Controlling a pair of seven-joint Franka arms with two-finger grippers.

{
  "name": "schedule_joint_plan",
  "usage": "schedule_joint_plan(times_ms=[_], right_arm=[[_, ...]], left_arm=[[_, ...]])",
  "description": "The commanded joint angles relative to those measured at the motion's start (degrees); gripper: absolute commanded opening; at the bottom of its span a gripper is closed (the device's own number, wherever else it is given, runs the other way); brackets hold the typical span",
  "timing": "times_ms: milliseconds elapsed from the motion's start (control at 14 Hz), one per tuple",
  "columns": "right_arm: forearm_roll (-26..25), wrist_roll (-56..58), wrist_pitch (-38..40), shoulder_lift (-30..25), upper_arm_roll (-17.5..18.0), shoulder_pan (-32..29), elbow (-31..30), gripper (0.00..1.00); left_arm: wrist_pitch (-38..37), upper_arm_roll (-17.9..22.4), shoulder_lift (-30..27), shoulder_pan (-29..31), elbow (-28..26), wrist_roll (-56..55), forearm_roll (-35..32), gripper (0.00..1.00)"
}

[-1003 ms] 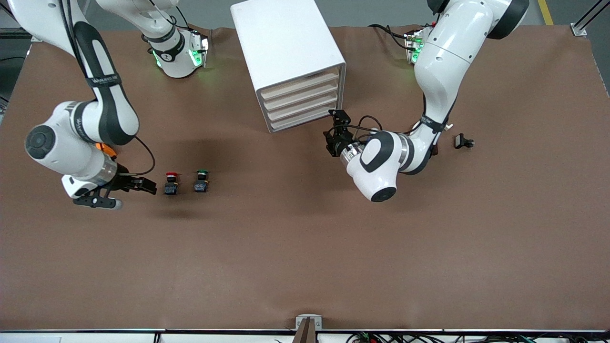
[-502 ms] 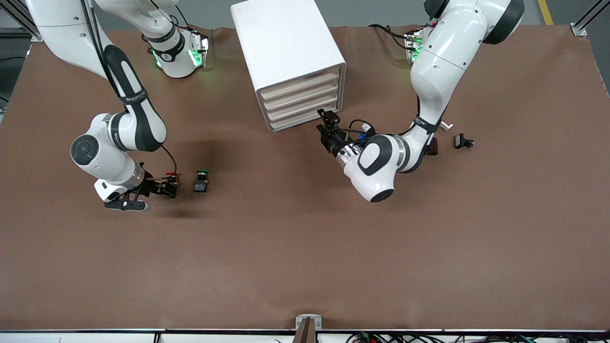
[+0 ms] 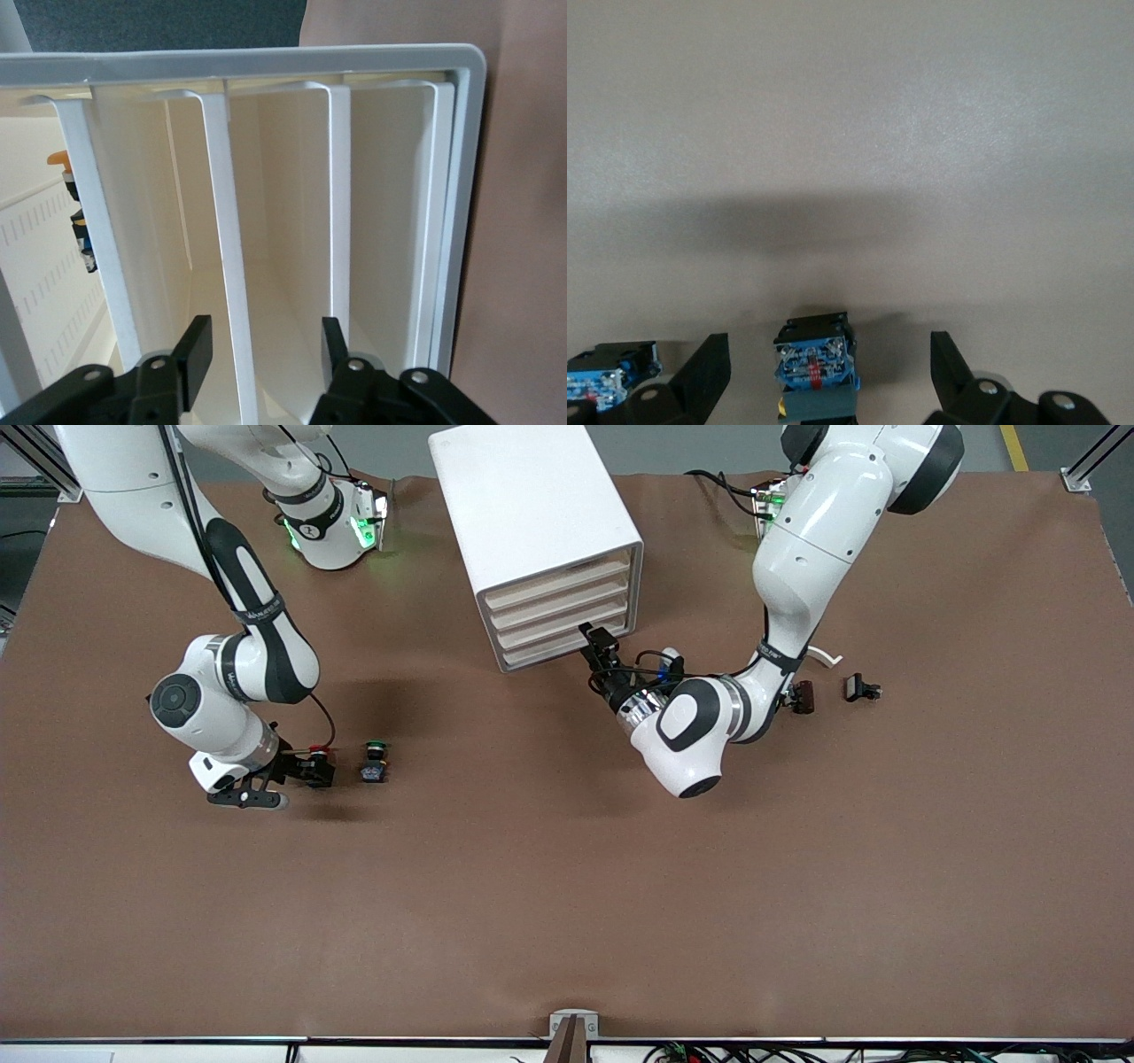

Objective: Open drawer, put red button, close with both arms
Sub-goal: 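Pull the drawer open with the left gripper while the right gripper lifts button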

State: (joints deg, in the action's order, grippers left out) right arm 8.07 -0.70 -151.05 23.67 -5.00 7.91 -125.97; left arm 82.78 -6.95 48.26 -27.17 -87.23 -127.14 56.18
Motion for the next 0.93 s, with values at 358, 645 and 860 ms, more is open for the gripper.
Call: schedule_joint_plan(times_ms=[358, 645, 860], right_arm=[[0.72, 0.70, -3.11, 0.24, -0.36, 2.03, -3.31, 0.81], [0.72, 0.70, -3.20, -0.02, -0.36, 2.11, -3.93, 0.00], [0.72, 0.70, -2.50, -0.55, -0.36, 1.85, -3.76, 0.00]], left_arm=[[-3.85, -0.16, 0.26, -1.04, 0.92, -3.20, 3.58, 0.46], [-3.85, -0.16, 1.14, -2.62, 0.83, -3.20, 3.67, 0.46], [-3.85, -0.16, 1.66, -3.50, 0.83, -3.29, 3.76, 0.46]])
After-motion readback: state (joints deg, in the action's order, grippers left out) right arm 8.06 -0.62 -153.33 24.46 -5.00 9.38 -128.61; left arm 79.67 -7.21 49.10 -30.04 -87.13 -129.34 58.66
